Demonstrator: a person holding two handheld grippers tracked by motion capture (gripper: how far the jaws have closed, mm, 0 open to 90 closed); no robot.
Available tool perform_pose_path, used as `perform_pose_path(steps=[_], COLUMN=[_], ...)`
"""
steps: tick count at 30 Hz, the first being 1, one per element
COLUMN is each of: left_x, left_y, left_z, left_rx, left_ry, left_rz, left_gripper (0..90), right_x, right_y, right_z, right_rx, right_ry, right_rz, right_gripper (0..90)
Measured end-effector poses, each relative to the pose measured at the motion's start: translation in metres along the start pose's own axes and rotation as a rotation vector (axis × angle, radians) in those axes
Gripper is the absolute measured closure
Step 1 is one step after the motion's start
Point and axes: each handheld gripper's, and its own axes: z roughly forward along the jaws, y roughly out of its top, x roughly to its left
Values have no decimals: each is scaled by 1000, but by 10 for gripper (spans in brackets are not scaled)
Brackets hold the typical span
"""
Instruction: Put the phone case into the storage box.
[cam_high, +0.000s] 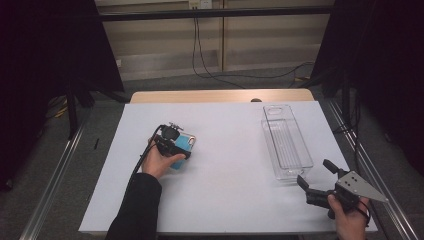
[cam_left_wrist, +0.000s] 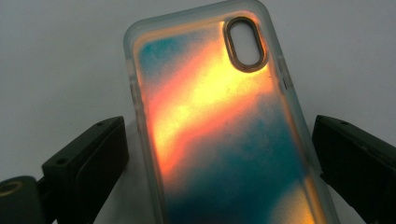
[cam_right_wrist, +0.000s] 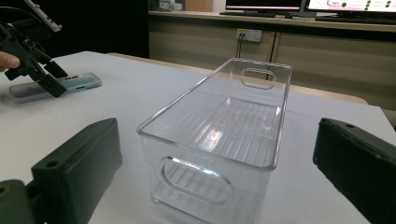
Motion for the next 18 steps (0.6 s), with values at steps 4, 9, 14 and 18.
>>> perform_pose_path(steps=[4,9,14,18], left_x=[0,1,-1,-3], left_y=[-3,-3,-2,-2], left_z=[1,1,0,-2], left_rx=[-19,-22,-10,-7], left_ry=[-9,-12,3,1], left_rz=[-5,-13,-19,-26], left_gripper=[38,33,49,89], right_x=[0,0,0,1], right_y=[0,0,0,0], right_z=[0,0,0,0], right_rx=[2,1,1,1], right_ry=[3,4,3,2], right_rz=[-5,-5,-5,-6], right_gripper=[3,4,3,3])
